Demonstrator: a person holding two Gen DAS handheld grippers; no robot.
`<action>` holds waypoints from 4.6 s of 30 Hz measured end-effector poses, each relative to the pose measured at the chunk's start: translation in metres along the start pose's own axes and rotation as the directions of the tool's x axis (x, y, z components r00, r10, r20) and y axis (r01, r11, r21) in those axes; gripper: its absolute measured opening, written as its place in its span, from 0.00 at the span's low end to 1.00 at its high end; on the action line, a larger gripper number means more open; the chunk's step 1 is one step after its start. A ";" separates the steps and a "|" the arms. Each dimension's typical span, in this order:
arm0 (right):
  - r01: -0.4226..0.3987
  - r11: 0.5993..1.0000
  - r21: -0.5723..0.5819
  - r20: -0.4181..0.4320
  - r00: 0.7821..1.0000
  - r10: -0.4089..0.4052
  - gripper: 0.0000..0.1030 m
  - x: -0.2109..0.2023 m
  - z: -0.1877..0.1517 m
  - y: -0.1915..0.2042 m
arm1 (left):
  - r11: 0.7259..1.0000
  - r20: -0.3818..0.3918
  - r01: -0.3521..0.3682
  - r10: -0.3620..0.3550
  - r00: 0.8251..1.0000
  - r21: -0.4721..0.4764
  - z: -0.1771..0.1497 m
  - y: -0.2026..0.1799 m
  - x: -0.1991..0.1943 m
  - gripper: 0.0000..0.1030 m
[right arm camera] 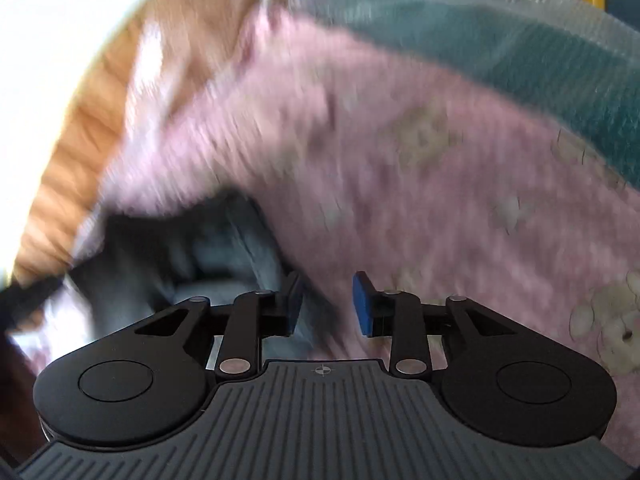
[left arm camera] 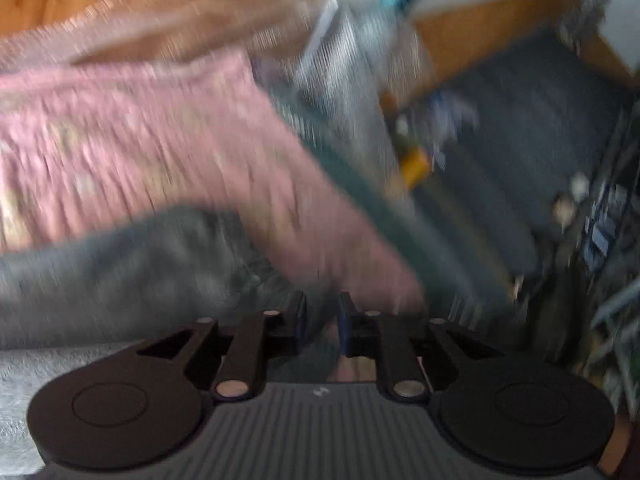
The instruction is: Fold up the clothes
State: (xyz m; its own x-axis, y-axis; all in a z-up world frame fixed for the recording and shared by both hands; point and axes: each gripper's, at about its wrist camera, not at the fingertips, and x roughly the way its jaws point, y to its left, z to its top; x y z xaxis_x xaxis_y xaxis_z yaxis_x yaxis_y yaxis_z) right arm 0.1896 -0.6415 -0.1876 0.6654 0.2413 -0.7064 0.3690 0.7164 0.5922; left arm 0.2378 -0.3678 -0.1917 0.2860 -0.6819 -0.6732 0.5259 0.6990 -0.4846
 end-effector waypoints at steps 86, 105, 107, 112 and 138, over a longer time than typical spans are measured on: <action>-0.065 0.888 -0.456 -0.028 0.998 0.059 0.00 0.011 -0.003 0.103 | 0.502 0.311 0.035 0.479 0.821 -0.864 -0.259 0.172 -0.273 0.01; 0.038 0.862 -0.505 -0.037 0.997 -0.066 0.50 0.030 0.046 0.094 | 0.572 0.060 -0.164 0.352 0.934 -0.804 -0.259 0.156 -0.231 0.05; 0.012 0.809 -0.587 -0.090 0.993 -0.080 0.49 0.066 0.047 0.118 | 0.589 0.053 -0.182 0.358 0.932 -0.787 -0.253 0.151 -0.228 0.05; -0.059 0.682 -0.729 -0.214 0.966 -0.145 0.22 0.137 0.034 0.147 | 0.633 0.087 -0.193 0.384 0.919 -0.750 -0.241 0.134 -0.234 0.05; -0.050 0.825 -0.564 -0.138 0.990 -0.035 0.04 0.034 0.006 0.065 | 0.445 0.090 -0.194 0.542 0.836 -0.874 -0.245 0.179 -0.243 0.17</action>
State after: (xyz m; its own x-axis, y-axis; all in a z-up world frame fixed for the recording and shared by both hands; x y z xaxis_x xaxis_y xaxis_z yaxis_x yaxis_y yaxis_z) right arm 0.2405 -0.5906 -0.1705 0.5564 0.3044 -0.7732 -0.0947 0.9477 0.3049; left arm 0.0658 -0.0242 -0.2514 0.5959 -0.2109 -0.7749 -0.5214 0.6323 -0.5730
